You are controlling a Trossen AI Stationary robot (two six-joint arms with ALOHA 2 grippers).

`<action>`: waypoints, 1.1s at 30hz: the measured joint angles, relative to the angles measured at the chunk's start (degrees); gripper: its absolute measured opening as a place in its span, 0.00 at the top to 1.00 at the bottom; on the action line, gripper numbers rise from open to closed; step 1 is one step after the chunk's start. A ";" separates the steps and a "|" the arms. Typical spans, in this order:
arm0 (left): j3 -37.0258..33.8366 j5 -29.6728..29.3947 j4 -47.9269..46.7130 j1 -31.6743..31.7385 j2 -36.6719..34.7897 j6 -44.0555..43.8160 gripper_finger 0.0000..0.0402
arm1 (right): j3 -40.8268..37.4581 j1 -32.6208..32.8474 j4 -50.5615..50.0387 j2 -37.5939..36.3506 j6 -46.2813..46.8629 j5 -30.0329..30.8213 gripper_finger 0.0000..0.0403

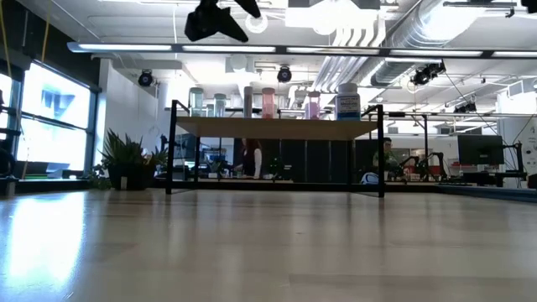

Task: Pick and place medicine bottles onto shelf by color
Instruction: Put the white blue pill bottle on the shelf

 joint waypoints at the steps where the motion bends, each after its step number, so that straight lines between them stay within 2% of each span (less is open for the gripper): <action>1: 0.00 0.00 0.06 -0.55 0.00 -0.01 0.47 | 0.00 0.72 0.01 0.35 -0.01 -0.06 0.49; 7: 0.00 -0.83 0.05 -3.75 0.01 -3.12 0.47 | 0.00 3.02 0.17 3.42 -0.38 -0.30 0.49; 17: 0.00 -5.02 -1.34 -7.31 0.01 -6.12 0.47 | 0.00 6.93 6.94 10.78 1.73 -4.67 0.37; 22: 0.00 -6.82 -1.68 -7.52 0.01 -6.87 0.47 | 0.00 8.75 11.53 14.43 2.92 -7.19 0.36; 33: 0.00 -7.30 -1.71 -7.51 0.01 -6.56 0.47 | 0.02 10.97 17.50 22.56 9.95 -7.59 0.36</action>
